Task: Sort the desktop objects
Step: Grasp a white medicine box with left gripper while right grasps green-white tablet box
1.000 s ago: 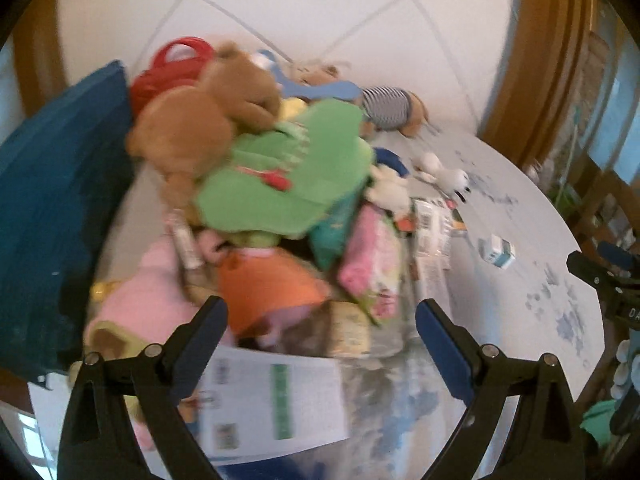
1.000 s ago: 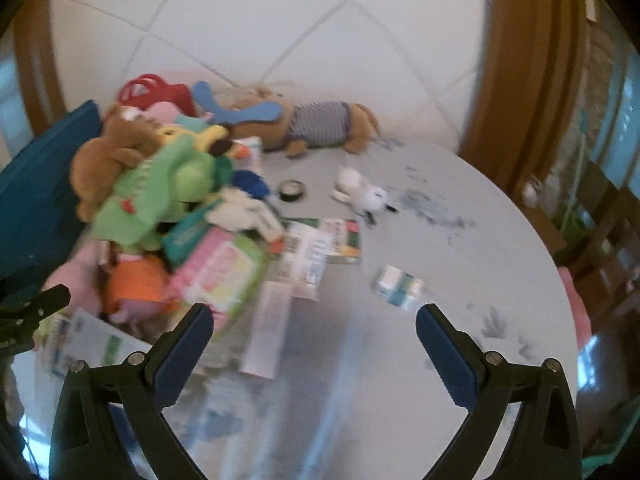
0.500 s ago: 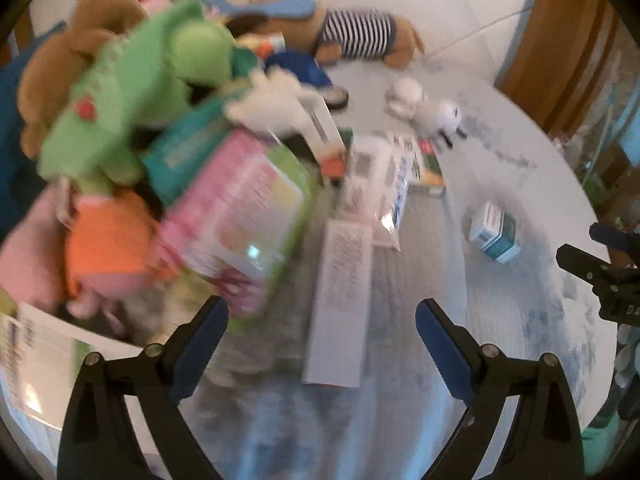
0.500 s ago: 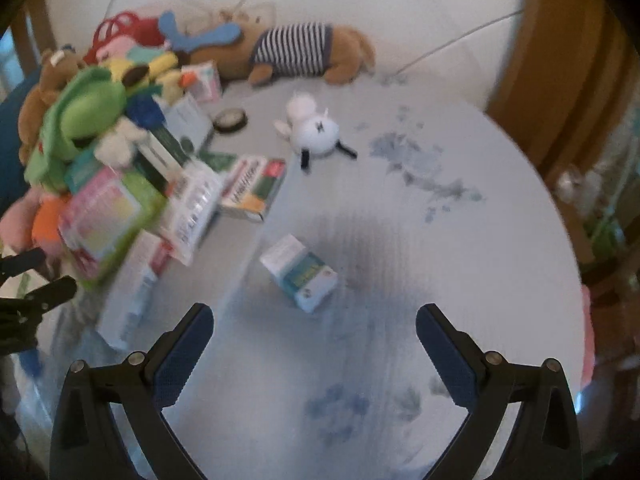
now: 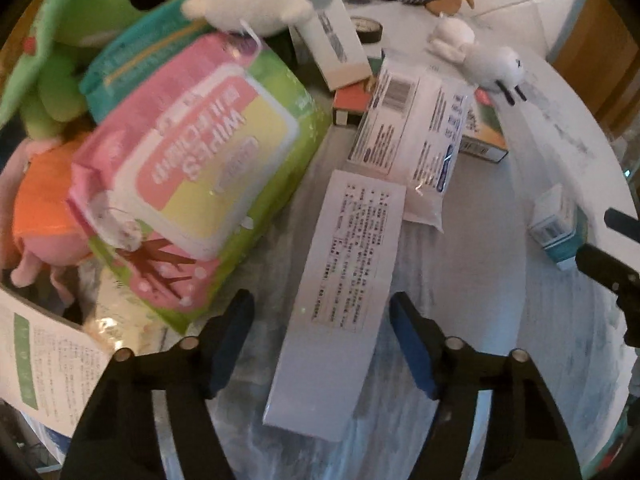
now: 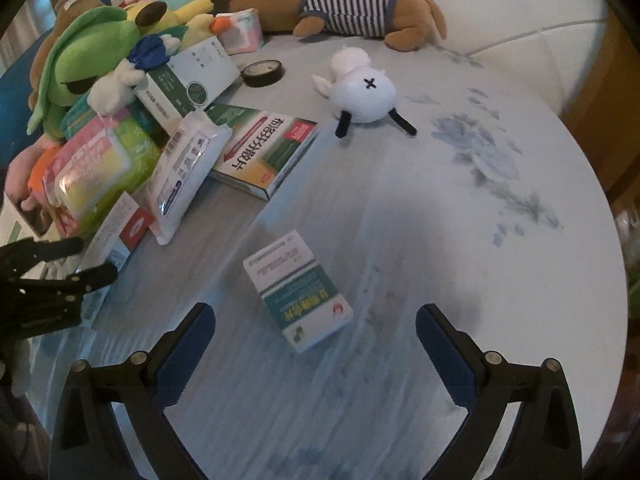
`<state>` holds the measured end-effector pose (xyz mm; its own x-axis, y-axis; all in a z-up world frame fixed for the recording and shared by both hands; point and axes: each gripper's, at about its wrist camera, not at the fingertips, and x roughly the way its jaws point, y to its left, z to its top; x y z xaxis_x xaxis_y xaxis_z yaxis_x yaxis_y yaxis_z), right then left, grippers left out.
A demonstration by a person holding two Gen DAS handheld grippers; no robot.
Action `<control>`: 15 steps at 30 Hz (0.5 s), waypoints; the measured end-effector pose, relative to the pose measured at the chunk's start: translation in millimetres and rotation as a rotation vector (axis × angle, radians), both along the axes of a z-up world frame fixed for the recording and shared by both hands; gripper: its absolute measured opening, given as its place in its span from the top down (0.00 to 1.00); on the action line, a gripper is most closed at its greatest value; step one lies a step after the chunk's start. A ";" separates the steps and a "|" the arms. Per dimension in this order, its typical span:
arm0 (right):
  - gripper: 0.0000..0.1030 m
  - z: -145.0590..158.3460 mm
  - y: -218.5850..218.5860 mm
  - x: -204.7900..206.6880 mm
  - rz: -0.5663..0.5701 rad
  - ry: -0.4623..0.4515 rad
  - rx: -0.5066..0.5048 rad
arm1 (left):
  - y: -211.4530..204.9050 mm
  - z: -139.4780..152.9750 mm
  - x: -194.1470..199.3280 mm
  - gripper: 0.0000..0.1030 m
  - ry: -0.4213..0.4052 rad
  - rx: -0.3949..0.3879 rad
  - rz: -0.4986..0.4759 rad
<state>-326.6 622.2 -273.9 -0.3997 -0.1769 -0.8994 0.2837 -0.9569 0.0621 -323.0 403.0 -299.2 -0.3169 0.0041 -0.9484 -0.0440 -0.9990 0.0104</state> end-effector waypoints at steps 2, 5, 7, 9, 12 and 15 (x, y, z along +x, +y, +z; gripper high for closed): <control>0.10 -2.8 -2.6 -5.1 0.013 0.001 0.002 | -0.5 -2.1 -2.5 0.34 -0.001 0.005 0.003; 0.10 -9.3 -5.0 -10.6 0.029 -0.007 0.022 | -1.5 -2.3 -5.5 0.34 0.000 0.017 0.003; 0.10 -14.5 -5.9 -13.5 0.035 -0.014 0.033 | -2.7 -2.6 -6.3 0.34 -0.003 0.024 0.013; 0.14 -19.1 -6.6 -14.1 0.037 -0.020 0.031 | -3.3 -2.6 -5.1 0.34 -0.001 0.024 0.022; 0.21 -24.3 -6.4 -14.5 0.034 -0.028 0.016 | -4.2 -2.5 -2.4 0.36 0.001 0.025 0.019; 0.47 -26.7 -7.4 -12.8 0.033 -0.018 0.027 | -4.1 0.4 1.8 0.56 0.009 0.032 0.001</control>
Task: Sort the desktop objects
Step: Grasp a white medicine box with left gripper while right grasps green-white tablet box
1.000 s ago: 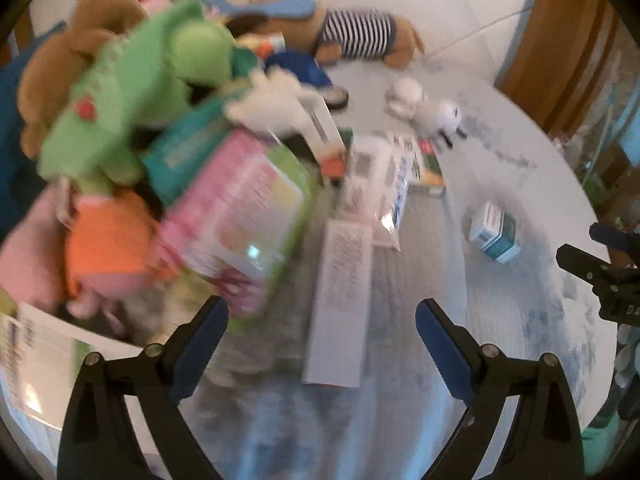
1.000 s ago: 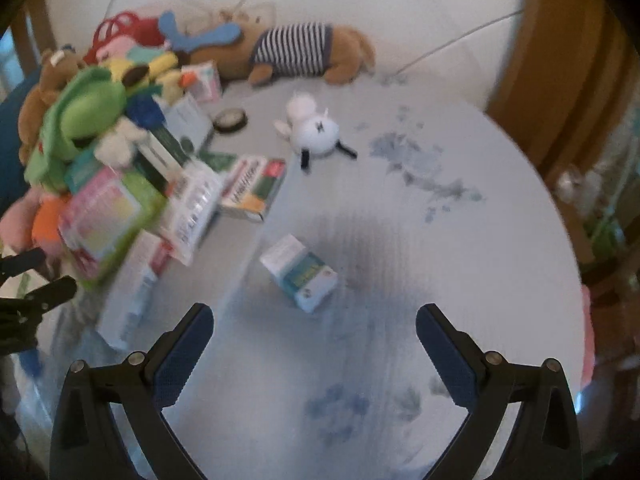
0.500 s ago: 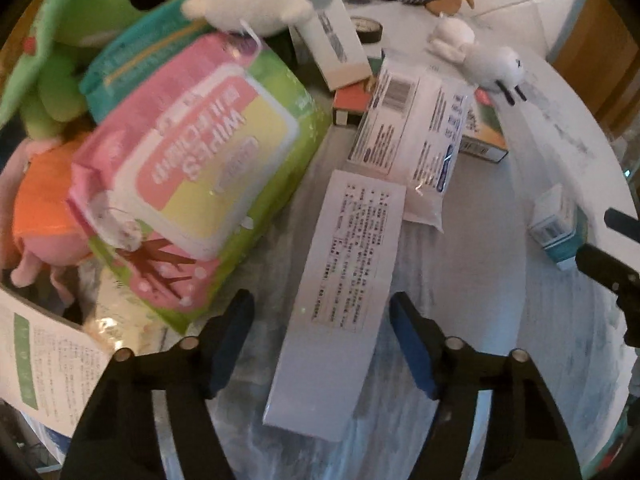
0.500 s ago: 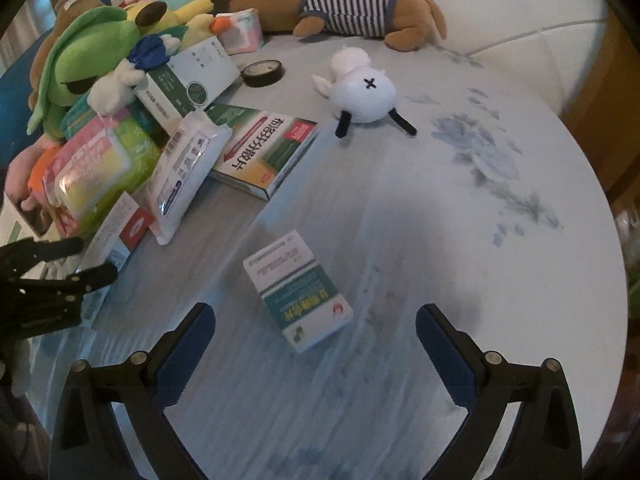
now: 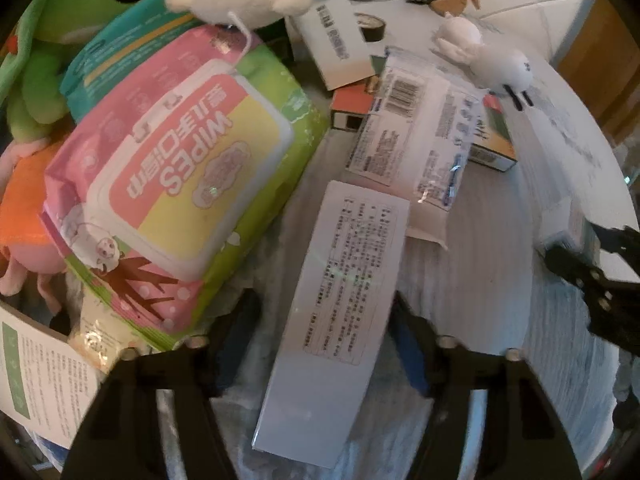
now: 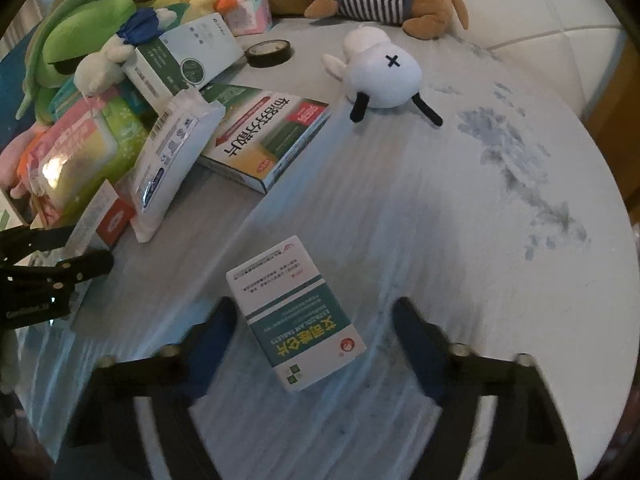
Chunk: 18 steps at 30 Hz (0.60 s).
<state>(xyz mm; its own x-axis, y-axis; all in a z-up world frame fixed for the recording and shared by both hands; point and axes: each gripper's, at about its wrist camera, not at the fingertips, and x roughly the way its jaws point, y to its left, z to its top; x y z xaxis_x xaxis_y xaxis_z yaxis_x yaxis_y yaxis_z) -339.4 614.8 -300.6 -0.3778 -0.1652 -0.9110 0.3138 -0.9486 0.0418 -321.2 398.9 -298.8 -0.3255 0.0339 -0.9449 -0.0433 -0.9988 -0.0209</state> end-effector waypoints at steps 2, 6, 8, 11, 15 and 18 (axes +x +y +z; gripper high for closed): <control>0.59 0.0 -0.3 1.2 -0.002 0.005 0.004 | -0.5 2.3 4.1 0.57 -0.001 0.006 -0.003; 0.62 9.2 -2.1 6.4 -0.009 0.003 -0.030 | -3.7 14.0 14.0 0.57 0.020 0.007 -0.002; 0.62 17.9 -4.4 10.1 -0.007 0.016 -0.038 | -5.9 26.3 18.7 0.57 0.043 0.017 -0.001; 0.62 33.7 -8.6 15.4 -0.005 0.041 -0.043 | -9.5 47.4 21.8 0.57 0.077 0.022 -0.004; 0.62 57.3 -15.9 23.2 0.001 0.082 -0.055 | -16.5 75.8 32.8 0.57 0.127 0.031 0.000; 0.62 73.8 -22.5 29.3 0.009 0.111 -0.071 | -29.4 100.5 31.0 0.57 0.158 0.036 0.005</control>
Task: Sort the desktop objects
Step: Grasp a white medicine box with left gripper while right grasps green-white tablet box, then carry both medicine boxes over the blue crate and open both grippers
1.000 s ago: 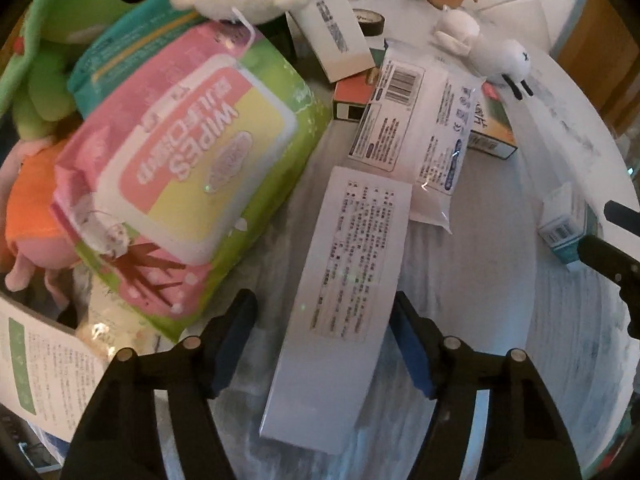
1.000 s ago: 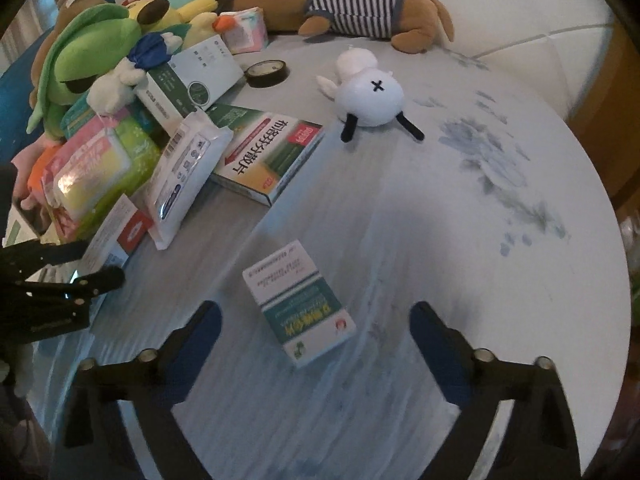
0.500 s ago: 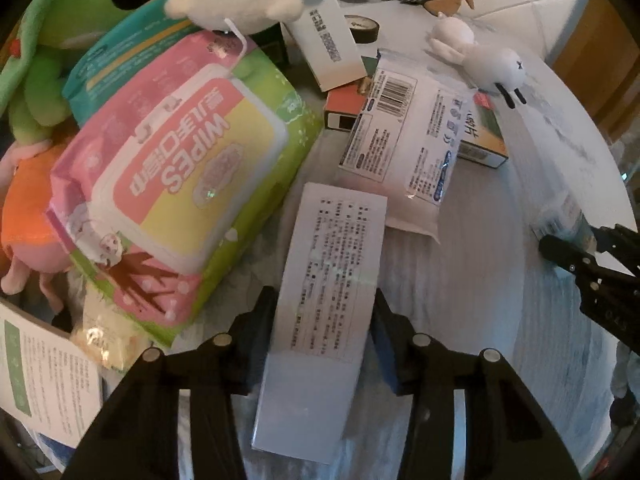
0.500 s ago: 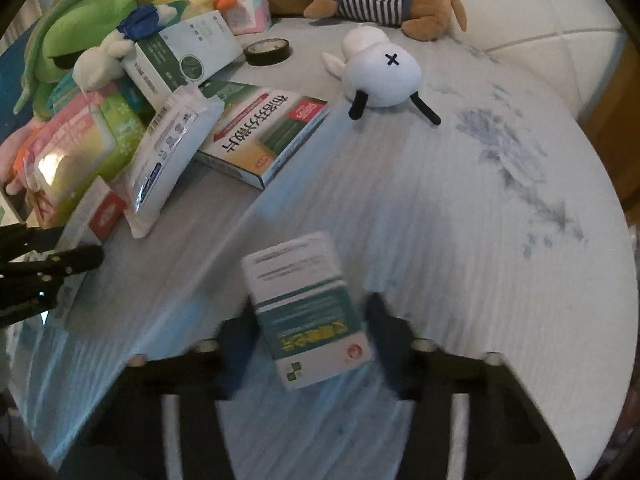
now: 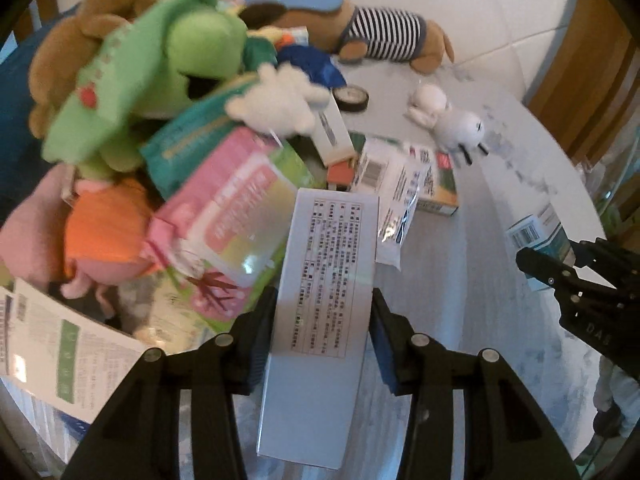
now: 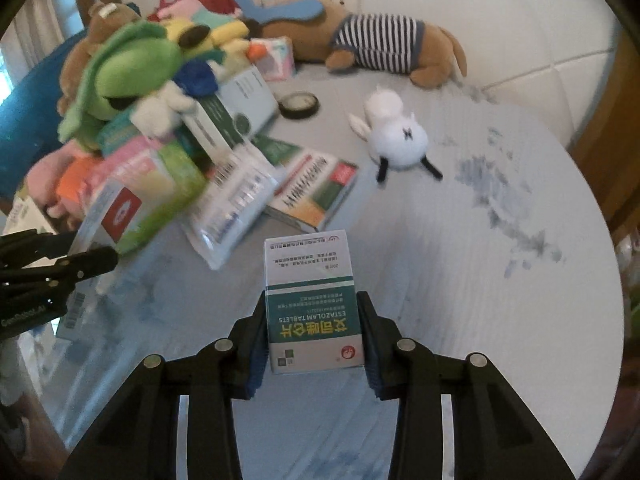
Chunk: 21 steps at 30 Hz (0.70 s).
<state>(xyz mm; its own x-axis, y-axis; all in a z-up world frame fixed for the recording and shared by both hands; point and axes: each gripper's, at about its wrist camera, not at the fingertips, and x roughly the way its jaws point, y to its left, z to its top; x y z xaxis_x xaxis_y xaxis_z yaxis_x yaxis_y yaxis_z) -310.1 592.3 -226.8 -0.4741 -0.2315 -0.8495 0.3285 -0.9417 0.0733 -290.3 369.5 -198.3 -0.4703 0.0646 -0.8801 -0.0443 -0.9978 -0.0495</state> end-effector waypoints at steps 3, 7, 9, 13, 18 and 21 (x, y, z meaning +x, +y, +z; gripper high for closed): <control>0.62 23.4 -14.9 8.8 0.014 0.038 -0.022 | 0.1 13.9 3.3 0.57 0.034 0.005 0.015; 0.62 52.4 -38.0 17.9 0.040 0.088 -0.050 | -18.3 35.4 16.8 0.57 0.086 0.001 0.035; 0.62 65.9 -51.9 23.2 0.056 0.113 -0.070 | -31.6 46.9 25.2 0.57 0.111 0.005 0.043; 0.62 93.0 -88.2 34.2 0.086 0.159 -0.098 | -68.5 69.0 46.6 0.57 0.160 0.006 0.064; 0.62 115.1 -140.5 49.3 0.117 0.197 -0.110 | -111.2 84.7 63.8 0.57 0.199 -0.004 0.078; 0.62 123.0 -170.8 56.5 0.137 0.211 -0.118 | -140.0 96.0 75.5 0.60 0.226 -0.017 0.091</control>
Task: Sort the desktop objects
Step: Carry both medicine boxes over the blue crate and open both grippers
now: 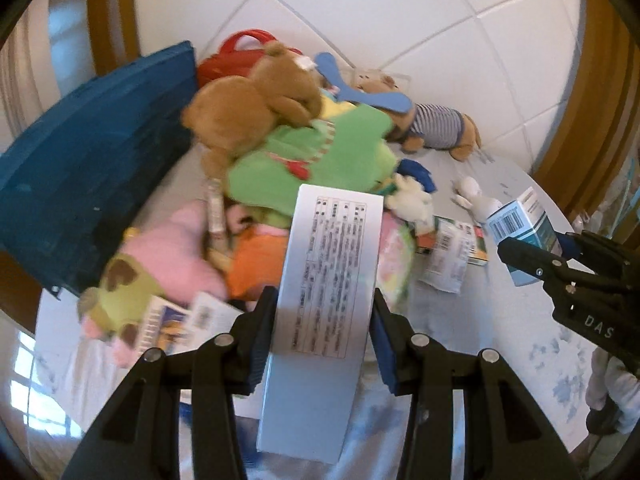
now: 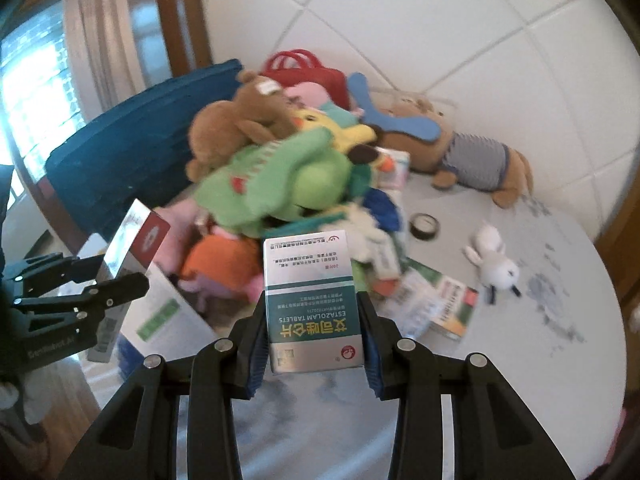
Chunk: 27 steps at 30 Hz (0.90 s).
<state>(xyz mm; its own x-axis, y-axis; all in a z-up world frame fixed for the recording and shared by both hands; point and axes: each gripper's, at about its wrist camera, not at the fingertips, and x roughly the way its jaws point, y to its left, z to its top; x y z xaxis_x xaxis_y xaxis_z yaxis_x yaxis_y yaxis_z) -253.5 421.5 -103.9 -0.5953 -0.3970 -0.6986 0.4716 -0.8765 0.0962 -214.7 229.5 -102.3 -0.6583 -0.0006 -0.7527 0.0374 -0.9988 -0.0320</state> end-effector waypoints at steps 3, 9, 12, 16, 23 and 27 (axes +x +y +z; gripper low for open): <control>0.62 6.1 -26.9 3.2 0.027 0.008 -0.006 | -18.5 8.4 6.8 0.65 0.026 -0.001 0.014; 0.62 10.2 -59.0 -4.5 0.091 0.005 0.004 | -48.5 -6.3 -1.2 0.71 -0.020 0.019 0.088; 0.62 2.2 -60.7 -13.1 0.100 -0.020 -0.005 | -50.5 -24.9 -5.8 0.71 -0.077 0.014 0.101; 0.62 -16.2 -55.4 -20.6 0.105 -0.061 -0.003 | -44.2 -52.1 -11.5 0.71 -0.154 0.043 0.110; 0.62 -50.1 -36.4 -19.1 0.095 -0.124 0.020 | -23.1 -95.1 -11.5 0.55 -0.236 0.065 0.147; 0.62 -66.0 -23.9 -20.0 0.140 -0.140 0.032 | -5.3 -113.0 -4.0 0.55 -0.261 0.085 0.256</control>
